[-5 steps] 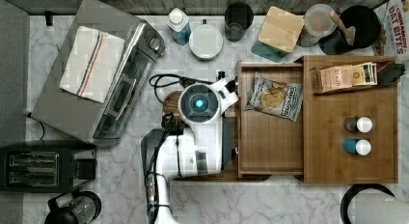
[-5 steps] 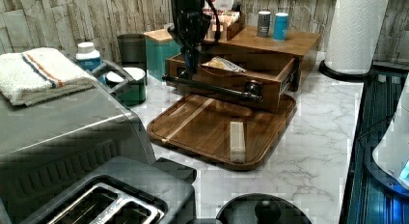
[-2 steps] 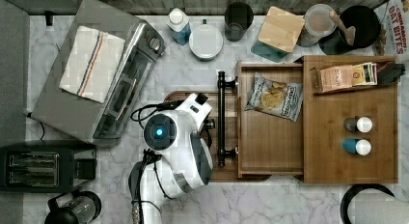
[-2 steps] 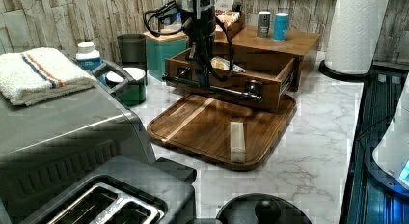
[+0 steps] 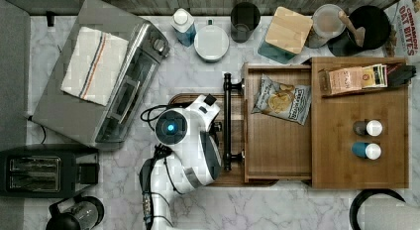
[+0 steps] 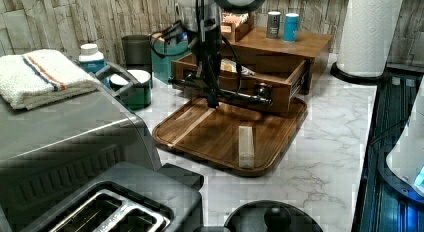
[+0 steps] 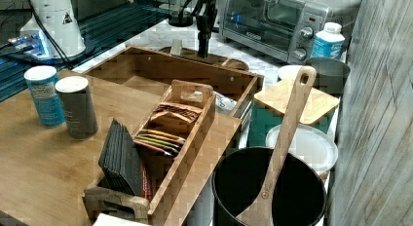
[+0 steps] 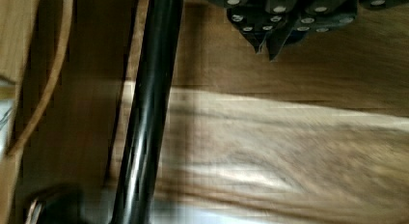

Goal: Close the drawer.

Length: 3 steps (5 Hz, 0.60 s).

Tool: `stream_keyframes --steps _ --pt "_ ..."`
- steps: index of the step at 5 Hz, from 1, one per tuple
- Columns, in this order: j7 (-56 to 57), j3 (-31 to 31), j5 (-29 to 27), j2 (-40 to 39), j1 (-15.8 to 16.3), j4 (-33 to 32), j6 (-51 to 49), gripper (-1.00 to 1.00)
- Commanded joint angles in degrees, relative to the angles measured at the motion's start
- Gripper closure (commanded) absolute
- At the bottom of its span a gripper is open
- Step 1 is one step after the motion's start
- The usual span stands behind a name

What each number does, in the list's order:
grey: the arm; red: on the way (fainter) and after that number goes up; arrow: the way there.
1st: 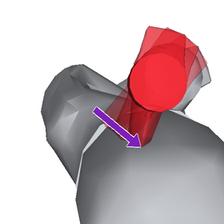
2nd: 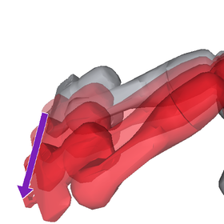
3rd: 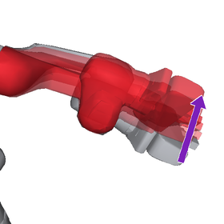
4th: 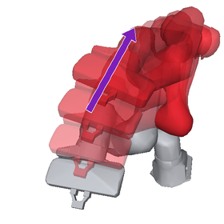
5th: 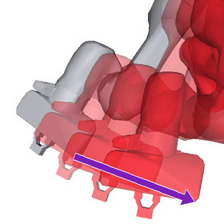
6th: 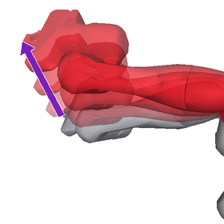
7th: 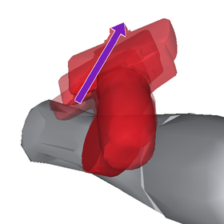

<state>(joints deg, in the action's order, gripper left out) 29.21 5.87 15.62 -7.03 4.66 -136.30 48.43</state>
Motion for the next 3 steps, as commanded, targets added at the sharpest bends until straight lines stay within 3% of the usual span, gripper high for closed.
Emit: stream_keyframes --steps 1,3 --pt "-1.4 -3.0 3.3 1.1 -2.4 2.5 -0.4 1.00" --pt "4.1 -4.6 4.6 3.3 -6.2 1.5 3.0 1.00"
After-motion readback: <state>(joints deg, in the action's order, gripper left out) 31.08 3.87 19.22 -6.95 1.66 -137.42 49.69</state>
